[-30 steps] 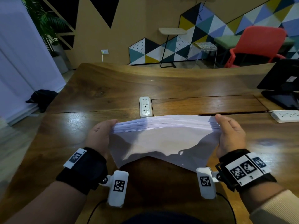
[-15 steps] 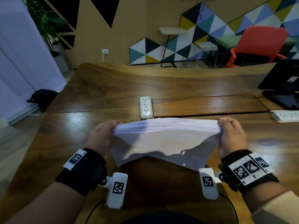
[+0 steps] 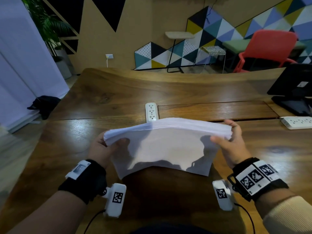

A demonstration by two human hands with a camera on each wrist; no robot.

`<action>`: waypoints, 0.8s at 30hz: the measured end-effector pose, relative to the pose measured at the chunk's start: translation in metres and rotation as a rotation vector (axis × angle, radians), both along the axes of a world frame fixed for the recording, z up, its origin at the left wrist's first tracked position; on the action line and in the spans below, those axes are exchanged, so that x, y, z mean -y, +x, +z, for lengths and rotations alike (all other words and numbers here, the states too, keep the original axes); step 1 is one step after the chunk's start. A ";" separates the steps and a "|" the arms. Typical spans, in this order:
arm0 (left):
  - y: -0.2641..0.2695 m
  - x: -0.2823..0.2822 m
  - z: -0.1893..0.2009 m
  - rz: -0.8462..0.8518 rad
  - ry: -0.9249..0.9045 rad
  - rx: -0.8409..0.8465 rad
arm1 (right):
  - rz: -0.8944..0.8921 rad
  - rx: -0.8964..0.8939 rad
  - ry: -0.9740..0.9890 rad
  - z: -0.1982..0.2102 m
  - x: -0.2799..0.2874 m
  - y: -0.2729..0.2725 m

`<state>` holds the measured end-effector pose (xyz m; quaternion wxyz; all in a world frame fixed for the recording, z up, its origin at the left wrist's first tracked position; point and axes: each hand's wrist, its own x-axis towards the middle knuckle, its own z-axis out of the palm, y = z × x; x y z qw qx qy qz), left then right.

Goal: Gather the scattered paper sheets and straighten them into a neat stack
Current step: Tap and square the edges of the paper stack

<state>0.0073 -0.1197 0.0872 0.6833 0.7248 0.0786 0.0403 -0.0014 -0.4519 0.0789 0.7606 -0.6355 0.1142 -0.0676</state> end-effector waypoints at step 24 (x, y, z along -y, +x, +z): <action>-0.017 0.023 0.002 -0.132 0.242 0.195 | -0.019 0.370 -1.246 0.061 -0.045 -0.021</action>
